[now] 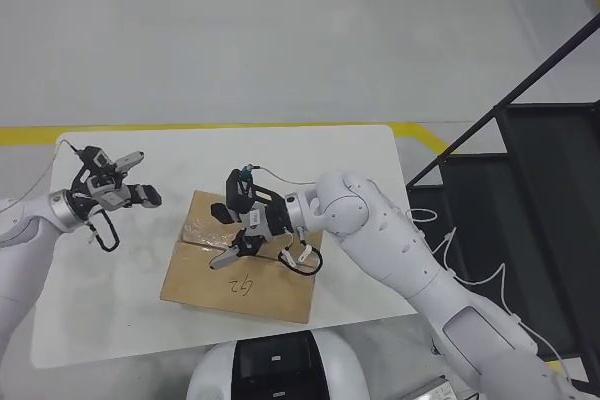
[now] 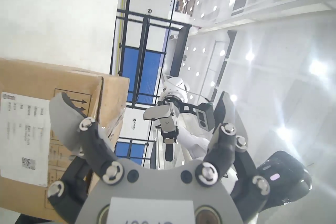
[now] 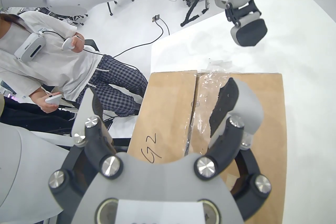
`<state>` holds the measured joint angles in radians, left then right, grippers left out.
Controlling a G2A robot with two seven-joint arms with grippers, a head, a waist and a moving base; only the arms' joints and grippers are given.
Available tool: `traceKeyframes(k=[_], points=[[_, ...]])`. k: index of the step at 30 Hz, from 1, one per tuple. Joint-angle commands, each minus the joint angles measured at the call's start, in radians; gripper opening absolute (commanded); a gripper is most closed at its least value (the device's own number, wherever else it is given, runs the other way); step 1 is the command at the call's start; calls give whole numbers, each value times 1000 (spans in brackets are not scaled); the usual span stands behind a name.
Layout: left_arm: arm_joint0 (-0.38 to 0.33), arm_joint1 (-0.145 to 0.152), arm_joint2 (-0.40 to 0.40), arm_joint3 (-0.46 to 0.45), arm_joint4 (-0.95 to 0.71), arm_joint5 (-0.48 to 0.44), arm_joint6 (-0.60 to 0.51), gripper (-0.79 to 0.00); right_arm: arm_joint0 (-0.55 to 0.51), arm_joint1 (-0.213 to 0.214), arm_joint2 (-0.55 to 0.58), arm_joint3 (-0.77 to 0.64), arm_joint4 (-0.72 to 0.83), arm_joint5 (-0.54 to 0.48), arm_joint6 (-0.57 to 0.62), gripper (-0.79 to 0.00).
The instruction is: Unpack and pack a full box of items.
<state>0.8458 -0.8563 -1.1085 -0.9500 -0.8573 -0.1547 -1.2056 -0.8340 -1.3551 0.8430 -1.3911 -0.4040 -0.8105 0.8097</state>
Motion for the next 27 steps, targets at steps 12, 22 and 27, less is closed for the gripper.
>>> traceKeyframes(k=[12, 22, 27], points=[[148, 51, -217, -60, -66, -35, 2, 0, 75, -27, -85, 101, -113, 130, -47, 0], [250, 65, -302, -180, -57, -8, 30, 0, 129, -60, -168, 153, -139, 174, -46, 0], [277, 67, -330, -211, -50, 3, 33, 0, 134, -69, -191, 154, -155, 198, -45, 0]])
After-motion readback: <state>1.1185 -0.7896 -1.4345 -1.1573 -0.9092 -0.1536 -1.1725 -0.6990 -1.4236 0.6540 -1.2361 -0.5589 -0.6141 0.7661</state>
